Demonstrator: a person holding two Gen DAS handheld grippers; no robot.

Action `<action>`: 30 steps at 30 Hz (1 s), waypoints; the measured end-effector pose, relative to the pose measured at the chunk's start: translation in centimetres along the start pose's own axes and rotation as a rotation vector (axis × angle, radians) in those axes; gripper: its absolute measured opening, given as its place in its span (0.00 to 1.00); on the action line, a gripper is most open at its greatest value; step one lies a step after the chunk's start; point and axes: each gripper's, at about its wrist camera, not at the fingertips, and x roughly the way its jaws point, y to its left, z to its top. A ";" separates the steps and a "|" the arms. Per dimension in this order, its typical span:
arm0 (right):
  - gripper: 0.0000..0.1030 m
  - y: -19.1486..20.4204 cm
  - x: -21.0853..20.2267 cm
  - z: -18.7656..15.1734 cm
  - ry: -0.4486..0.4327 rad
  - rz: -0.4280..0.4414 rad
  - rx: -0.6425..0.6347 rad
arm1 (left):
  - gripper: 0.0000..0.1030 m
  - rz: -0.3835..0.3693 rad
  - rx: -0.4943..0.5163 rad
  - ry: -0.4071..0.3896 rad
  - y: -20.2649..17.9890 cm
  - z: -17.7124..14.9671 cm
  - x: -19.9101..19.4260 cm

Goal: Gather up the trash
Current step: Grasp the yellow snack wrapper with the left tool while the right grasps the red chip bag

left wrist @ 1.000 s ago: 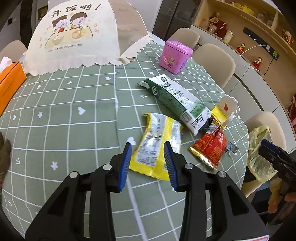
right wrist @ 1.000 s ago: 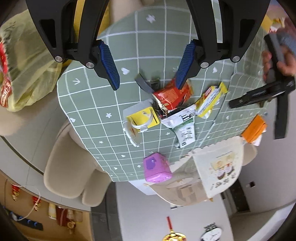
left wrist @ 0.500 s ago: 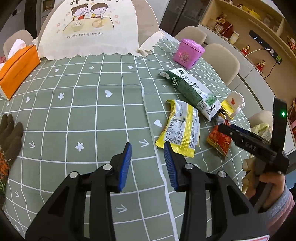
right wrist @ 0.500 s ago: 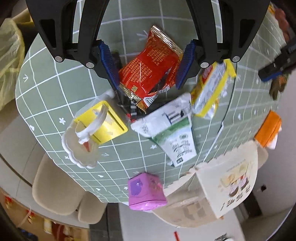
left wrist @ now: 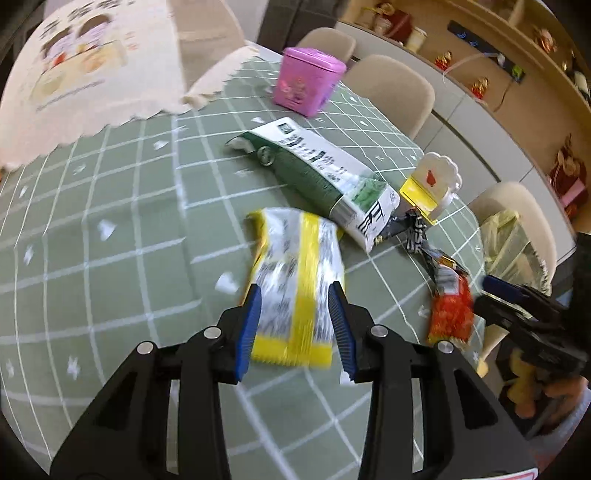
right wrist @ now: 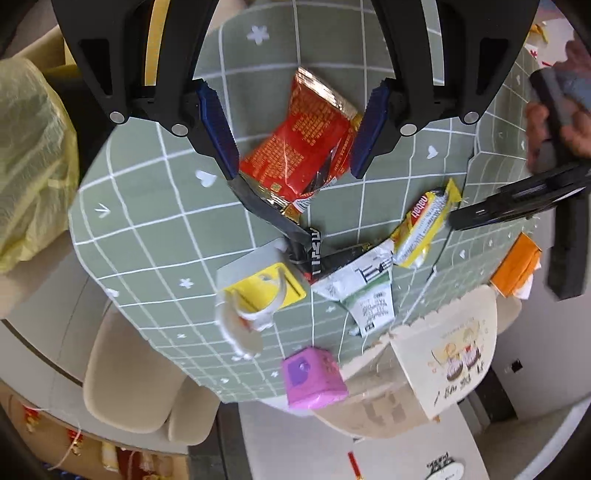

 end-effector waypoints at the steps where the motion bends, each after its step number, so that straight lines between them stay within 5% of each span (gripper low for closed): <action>1: 0.57 0.0 -0.4 -0.2 -0.005 -0.011 -0.003 | 0.35 0.014 0.013 0.005 -0.3 0.4 0.6; 9: 0.57 -0.3 -1.0 -1.1 -0.012 -0.025 0.036 | 0.36 0.073 0.028 0.042 -1.4 1.2 3.0; 11: 0.57 -0.3 -0.7 -1.2 -0.008 -0.031 0.046 | 0.26 0.069 0.028 0.051 -1.5 1.0 2.8; 13: 0.57 -0.3 -0.4 -1.2 -0.005 -0.030 0.063 | 0.18 0.054 0.006 0.052 -1.3 0.7 2.2; 22: 0.57 -0.5 2.5 0.1 0.036 0.001 0.184 | 0.13 0.031 -0.108 -0.003 0.1 -0.9 -2.9; 30: 0.37 2.6 3.5 0.2 0.081 0.083 0.072 | 0.13 0.086 -0.145 -0.049 0.8 -1.8 -5.8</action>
